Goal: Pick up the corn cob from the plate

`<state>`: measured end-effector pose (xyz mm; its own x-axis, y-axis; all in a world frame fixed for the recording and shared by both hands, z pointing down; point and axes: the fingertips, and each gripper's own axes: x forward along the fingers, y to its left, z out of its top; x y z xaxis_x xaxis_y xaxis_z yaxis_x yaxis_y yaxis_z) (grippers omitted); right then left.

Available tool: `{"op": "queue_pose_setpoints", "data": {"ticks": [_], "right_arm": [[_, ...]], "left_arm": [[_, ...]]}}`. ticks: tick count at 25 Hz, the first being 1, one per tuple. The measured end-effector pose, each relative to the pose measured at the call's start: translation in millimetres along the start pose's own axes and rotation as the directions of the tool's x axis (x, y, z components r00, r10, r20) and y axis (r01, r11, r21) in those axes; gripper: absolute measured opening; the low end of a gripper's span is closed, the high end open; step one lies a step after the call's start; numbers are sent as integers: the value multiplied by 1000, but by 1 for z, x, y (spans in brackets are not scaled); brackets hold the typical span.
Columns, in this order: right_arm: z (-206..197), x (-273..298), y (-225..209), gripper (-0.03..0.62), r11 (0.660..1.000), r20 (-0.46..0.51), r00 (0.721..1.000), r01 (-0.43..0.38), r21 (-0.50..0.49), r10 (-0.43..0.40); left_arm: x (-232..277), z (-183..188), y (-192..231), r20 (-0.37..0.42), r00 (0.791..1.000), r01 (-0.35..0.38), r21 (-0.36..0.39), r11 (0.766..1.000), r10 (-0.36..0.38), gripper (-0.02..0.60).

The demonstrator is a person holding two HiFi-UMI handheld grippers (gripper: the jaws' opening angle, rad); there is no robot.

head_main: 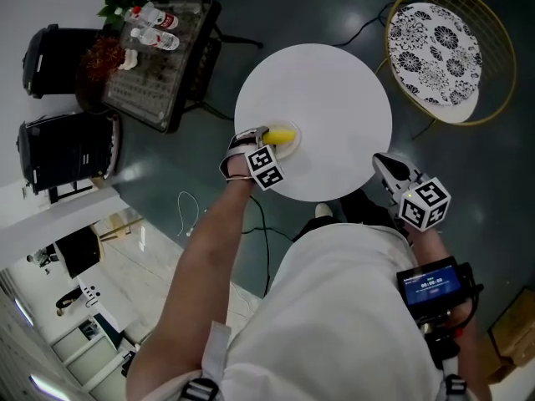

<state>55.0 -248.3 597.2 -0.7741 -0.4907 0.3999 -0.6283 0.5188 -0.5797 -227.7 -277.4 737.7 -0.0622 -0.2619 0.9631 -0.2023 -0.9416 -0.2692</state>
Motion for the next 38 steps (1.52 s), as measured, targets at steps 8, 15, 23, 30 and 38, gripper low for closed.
{"op": "queue_pose_setpoints", "data": {"ticks": [8, 15, 23, 30, 38], "right_arm": [[5, -2, -2, 8, 1000, 18, 1000, 8, -4, -8], [4, -3, 4, 8, 1000, 52, 998, 21, -3, -21], [-5, -15, -5, 8, 999, 94, 995, 41, 9, -42], [5, -7, -15, 8, 998, 122, 991, 59, 14, -60], [-13, -36, 10, 8, 993, 134, 984, 106, 57, -113]], "left_arm": [[-8, 4, -3, 51, 999, 26, -121, 992, -20, 215], [-30, 21, -10, 125, 992, 63, -245, 967, -33, 215], [-44, 69, -31, 247, 964, 194, -396, 897, -99, 215], [-51, 98, -8, 318, 941, 269, -496, 826, -115, 215], [-73, 131, -42, 400, 900, 384, -543, 747, -173, 215]]}}
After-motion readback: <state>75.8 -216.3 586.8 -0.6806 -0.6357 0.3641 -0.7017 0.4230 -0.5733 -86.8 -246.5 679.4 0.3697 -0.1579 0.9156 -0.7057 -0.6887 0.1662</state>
